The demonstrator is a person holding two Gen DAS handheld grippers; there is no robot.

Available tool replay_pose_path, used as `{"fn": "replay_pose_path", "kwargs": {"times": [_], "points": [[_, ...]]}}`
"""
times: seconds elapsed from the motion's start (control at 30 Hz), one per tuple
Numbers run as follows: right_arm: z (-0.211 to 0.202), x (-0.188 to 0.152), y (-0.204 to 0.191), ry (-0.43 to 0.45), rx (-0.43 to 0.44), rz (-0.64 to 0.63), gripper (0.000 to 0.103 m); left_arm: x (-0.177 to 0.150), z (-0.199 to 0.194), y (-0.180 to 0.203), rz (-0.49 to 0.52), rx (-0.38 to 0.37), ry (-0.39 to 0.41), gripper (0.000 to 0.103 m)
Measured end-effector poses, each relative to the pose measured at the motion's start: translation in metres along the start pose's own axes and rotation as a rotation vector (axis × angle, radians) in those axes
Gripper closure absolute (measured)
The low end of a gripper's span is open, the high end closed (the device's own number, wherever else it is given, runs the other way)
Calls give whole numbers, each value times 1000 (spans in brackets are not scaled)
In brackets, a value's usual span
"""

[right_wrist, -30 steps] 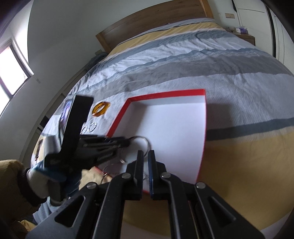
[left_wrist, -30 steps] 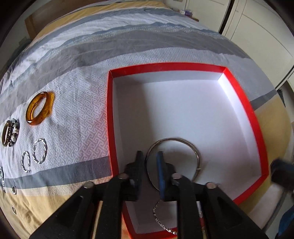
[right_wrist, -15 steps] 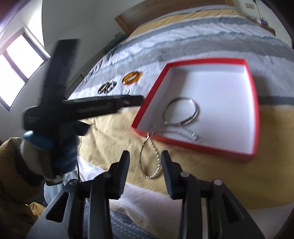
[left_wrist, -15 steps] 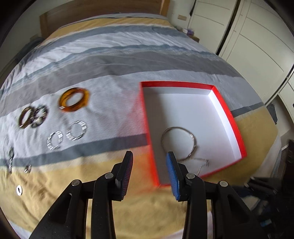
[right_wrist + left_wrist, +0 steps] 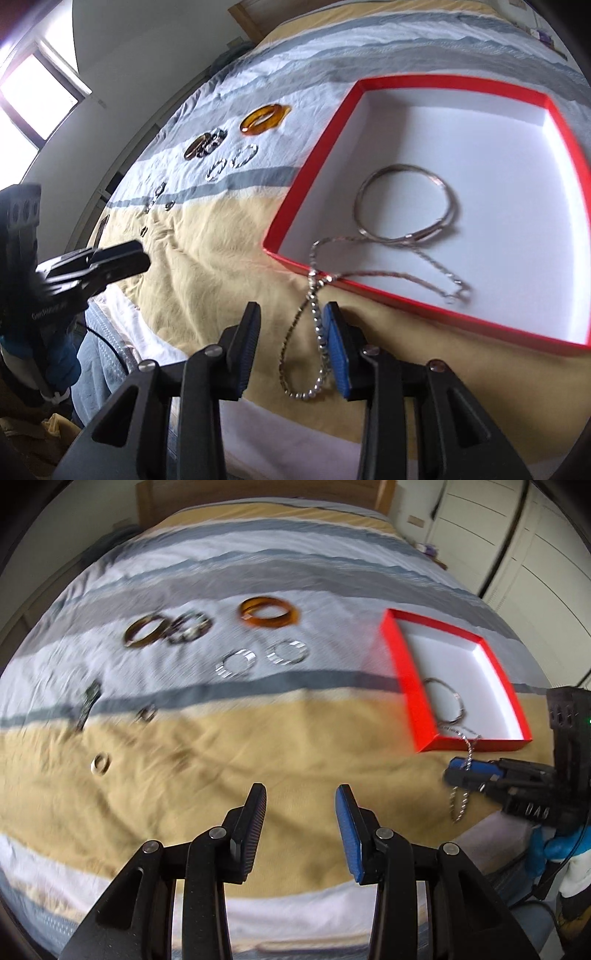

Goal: Organize jewelry
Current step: 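Lower the chain into the red box and open the right tool, then regrasp the chain with the right tool and lay it flat inside the box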

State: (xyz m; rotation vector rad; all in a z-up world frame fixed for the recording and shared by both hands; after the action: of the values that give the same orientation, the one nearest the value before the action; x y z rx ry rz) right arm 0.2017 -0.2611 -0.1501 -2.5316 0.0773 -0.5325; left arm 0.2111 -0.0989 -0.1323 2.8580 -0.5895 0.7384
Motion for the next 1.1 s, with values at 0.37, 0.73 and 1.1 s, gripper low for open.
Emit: {"fn": "replay_pose_path", "kwargs": {"times": [0.37,0.73,1.1], "points": [[-70,34,-1,211,-62,47,95,-23,-4,-31,-71,-4,1,64],[-77,42,11,196,-96,63,92,-42,-4,-62,-140,3,1,64],[-22,30,-1,38,-74,68,76,-51,-2,-76,-169,6,-9,64]]}}
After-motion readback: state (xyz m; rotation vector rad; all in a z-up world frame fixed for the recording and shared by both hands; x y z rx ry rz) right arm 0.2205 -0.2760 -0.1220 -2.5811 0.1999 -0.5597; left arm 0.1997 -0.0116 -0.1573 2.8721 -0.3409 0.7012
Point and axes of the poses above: each gripper's, at about its wrist camera, not at the fingertips, and z roughly the way its jaws point, y to its right, x to its top, the point moved 1 cm from there along z, roughly the way its jaws point, and after that the axes turned 9 degrees about z, right-handed, at the moved point
